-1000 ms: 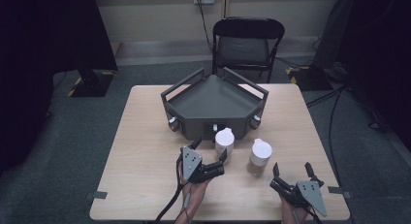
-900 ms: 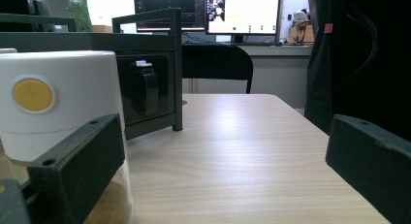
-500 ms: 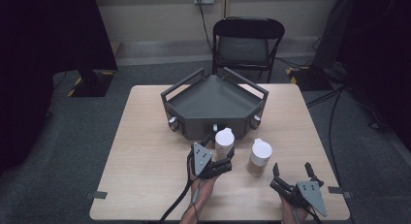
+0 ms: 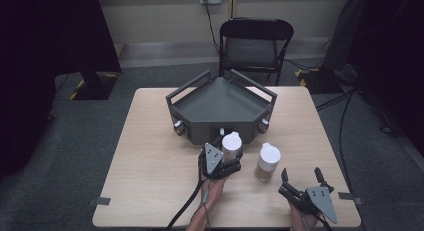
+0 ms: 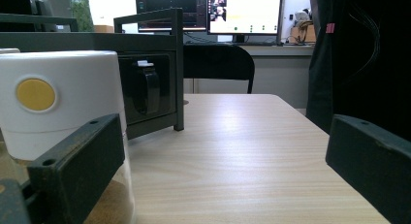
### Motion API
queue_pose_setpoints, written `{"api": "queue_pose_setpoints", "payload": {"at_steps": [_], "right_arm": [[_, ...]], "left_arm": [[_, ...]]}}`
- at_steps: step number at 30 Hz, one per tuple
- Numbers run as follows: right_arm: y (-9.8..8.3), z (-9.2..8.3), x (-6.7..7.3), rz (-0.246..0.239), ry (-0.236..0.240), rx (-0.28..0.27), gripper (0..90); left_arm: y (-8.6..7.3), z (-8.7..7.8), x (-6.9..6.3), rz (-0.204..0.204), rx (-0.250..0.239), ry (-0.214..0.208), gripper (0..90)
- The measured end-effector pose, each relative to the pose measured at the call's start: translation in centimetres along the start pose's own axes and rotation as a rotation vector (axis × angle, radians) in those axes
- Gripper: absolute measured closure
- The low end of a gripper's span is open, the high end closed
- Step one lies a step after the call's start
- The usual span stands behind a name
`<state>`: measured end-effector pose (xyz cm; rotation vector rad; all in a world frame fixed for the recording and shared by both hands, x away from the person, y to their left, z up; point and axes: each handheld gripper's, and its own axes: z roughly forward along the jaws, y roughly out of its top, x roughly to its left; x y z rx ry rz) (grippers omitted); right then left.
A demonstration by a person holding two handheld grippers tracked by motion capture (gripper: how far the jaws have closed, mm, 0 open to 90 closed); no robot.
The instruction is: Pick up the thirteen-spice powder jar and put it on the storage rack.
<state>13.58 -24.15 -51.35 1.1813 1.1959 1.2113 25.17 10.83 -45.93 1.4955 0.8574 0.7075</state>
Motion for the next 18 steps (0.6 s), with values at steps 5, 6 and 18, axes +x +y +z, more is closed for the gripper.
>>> {"api": "queue_pose_setpoints", "payload": {"at_steps": [5,6,18], "right_arm": [[0.0,-0.01,-0.01,0.0,0.001,0.0,0.0],[-0.01,-0.01,-0.02,0.0,0.001,0.0,0.0],[-0.01,-0.02,-0.04,0.0,0.003,0.0,0.0]], "left_arm": [[-0.14,0.32,0.08,0.0,0.009,0.0,23.4],[-0.14,0.38,0.11,-0.002,0.012,0.001,24.4],[-0.34,0.62,-0.19,0.012,0.009,0.006,30.3]]}}
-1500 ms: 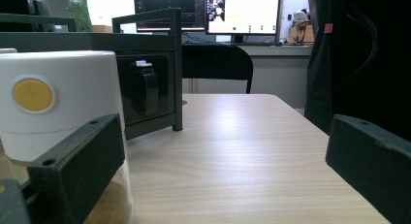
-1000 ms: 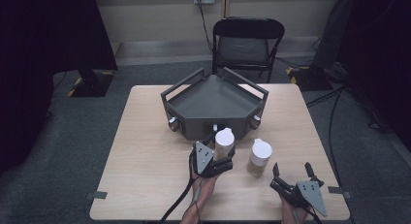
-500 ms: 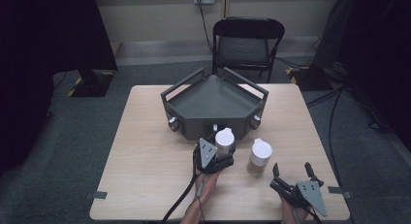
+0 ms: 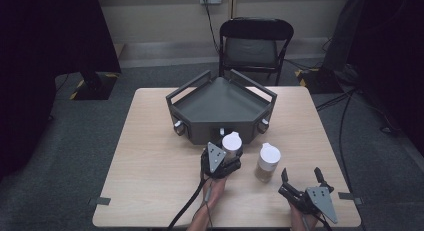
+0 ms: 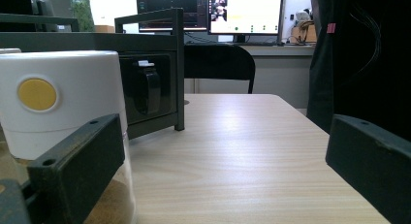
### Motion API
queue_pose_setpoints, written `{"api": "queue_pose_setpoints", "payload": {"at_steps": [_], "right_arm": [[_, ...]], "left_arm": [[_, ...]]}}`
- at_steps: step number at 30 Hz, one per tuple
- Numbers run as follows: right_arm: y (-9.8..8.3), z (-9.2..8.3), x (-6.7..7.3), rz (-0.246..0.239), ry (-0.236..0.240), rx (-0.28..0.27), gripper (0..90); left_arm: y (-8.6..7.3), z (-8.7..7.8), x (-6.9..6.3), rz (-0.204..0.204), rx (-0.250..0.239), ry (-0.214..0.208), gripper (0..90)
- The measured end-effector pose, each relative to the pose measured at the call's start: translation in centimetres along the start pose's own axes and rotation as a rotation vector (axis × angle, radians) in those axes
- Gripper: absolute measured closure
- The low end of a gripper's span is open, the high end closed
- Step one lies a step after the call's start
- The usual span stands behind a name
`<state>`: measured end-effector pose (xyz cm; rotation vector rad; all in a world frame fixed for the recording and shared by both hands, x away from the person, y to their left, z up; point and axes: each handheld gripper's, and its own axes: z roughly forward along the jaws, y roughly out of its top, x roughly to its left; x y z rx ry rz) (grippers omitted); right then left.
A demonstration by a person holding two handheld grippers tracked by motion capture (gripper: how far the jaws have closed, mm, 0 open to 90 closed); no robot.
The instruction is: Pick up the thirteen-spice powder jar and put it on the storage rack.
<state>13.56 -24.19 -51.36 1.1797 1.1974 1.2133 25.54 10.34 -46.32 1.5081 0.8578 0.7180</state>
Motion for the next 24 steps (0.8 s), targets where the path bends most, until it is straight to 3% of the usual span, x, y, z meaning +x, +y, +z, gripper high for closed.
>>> {"api": "queue_pose_setpoints", "payload": {"at_steps": [24], "right_arm": [[0.0,-0.01,0.01,0.0,0.0,0.0,0.0]], "left_arm": [[0.18,-0.2,-0.71,0.01,0.005,0.017,30.8]]}}
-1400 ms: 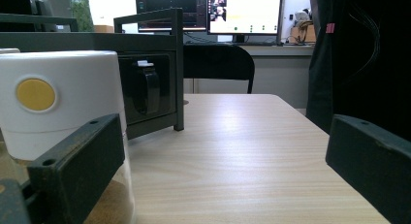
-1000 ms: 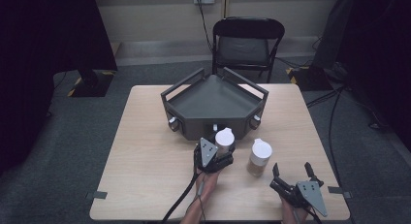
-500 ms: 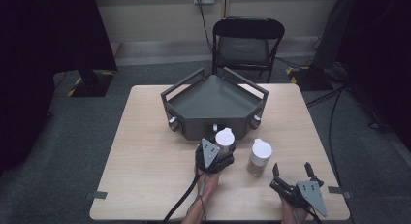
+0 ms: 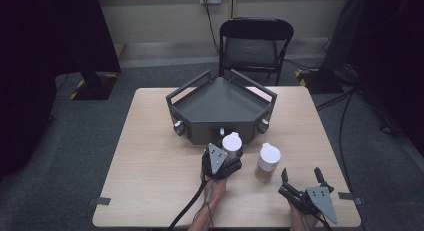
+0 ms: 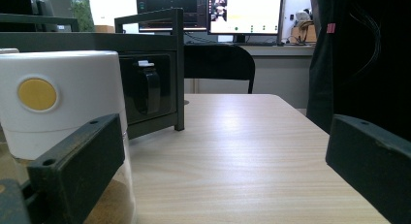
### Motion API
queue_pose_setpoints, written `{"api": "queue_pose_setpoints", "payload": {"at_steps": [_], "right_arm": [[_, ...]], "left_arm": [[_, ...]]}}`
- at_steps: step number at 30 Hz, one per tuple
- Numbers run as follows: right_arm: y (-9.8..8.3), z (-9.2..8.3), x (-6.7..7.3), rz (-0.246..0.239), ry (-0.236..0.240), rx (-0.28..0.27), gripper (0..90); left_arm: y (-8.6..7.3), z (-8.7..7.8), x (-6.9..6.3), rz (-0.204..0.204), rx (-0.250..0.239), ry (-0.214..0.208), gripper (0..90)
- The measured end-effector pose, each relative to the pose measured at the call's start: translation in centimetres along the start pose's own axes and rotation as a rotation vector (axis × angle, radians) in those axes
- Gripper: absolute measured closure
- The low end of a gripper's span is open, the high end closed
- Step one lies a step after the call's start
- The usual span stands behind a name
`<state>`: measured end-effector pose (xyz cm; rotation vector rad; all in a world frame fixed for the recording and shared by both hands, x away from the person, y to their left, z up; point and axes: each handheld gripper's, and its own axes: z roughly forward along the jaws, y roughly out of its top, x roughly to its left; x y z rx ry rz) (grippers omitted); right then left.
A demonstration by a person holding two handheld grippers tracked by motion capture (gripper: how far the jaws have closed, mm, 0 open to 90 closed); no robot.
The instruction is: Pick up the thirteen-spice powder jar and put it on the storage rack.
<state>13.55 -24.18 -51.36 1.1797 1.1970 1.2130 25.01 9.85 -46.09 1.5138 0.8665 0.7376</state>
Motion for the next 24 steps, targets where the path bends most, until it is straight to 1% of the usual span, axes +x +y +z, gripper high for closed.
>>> {"api": "queue_pose_setpoints", "payload": {"at_steps": [6,22,24], "right_arm": [[0.0,0.0,0.0,0.0,0.0,0.0,0.0],[0.0,0.0,0.0,0.0,-0.001,0.0,0.0],[0.0,0.0,0.0,0.0,-0.001,0.0,0.0]], "left_arm": [[0.1,-0.2,0.0,-0.005,-0.011,-0.002,30.8],[1.0,-0.9,0.1,0.002,-0.024,-0.013,30.8],[1.1,-1.0,0.1,0.01,-0.024,-0.016,30.8]]}}
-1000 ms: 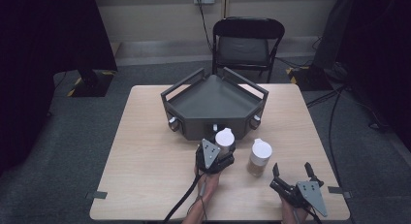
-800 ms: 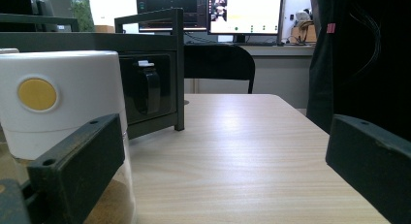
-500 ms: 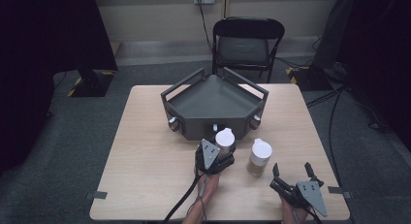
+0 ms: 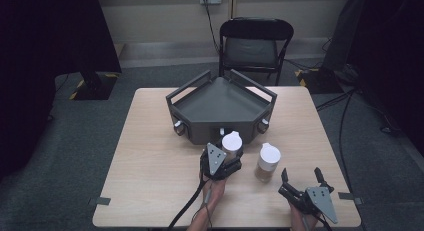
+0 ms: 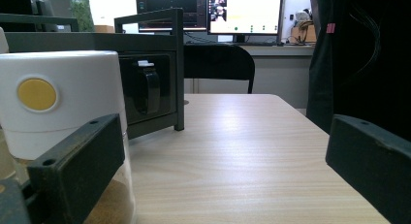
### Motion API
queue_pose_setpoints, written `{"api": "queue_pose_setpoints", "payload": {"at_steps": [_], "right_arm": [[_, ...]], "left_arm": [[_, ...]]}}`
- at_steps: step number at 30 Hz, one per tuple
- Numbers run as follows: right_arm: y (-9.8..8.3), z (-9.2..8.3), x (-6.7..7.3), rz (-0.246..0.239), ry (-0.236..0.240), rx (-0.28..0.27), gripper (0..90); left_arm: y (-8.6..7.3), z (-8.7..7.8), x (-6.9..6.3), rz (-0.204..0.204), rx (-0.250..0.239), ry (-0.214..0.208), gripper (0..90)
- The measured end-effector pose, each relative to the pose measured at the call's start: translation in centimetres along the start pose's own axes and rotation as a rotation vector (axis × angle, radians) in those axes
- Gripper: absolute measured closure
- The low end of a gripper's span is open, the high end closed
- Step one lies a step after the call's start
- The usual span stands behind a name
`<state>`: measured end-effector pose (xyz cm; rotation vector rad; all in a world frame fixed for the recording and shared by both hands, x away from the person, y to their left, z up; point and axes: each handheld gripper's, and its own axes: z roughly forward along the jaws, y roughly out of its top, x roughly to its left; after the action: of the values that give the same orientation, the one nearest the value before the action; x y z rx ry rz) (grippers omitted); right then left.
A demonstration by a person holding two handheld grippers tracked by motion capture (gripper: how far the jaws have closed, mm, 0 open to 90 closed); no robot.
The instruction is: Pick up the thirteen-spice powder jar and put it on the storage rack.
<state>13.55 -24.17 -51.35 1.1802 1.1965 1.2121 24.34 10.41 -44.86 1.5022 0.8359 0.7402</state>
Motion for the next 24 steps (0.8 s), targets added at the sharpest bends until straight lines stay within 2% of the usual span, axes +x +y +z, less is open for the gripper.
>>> {"api": "queue_pose_setpoints", "payload": {"at_steps": [11,19,24], "right_arm": [[0.0,0.0,0.0,0.0,0.0,0.0,0.0],[0.0,0.0,0.0,0.0,0.0,0.0,0.0],[0.0,0.0,0.0,0.0,0.0,0.0,0.0]], "left_arm": [[0.7,-0.6,0.5,-0.004,-0.015,-0.02,30.8],[1.5,-0.7,1.1,-0.006,-0.006,-0.034,30.9],[2.5,-0.9,2.1,-0.015,-0.007,-0.07,30.9]]}}
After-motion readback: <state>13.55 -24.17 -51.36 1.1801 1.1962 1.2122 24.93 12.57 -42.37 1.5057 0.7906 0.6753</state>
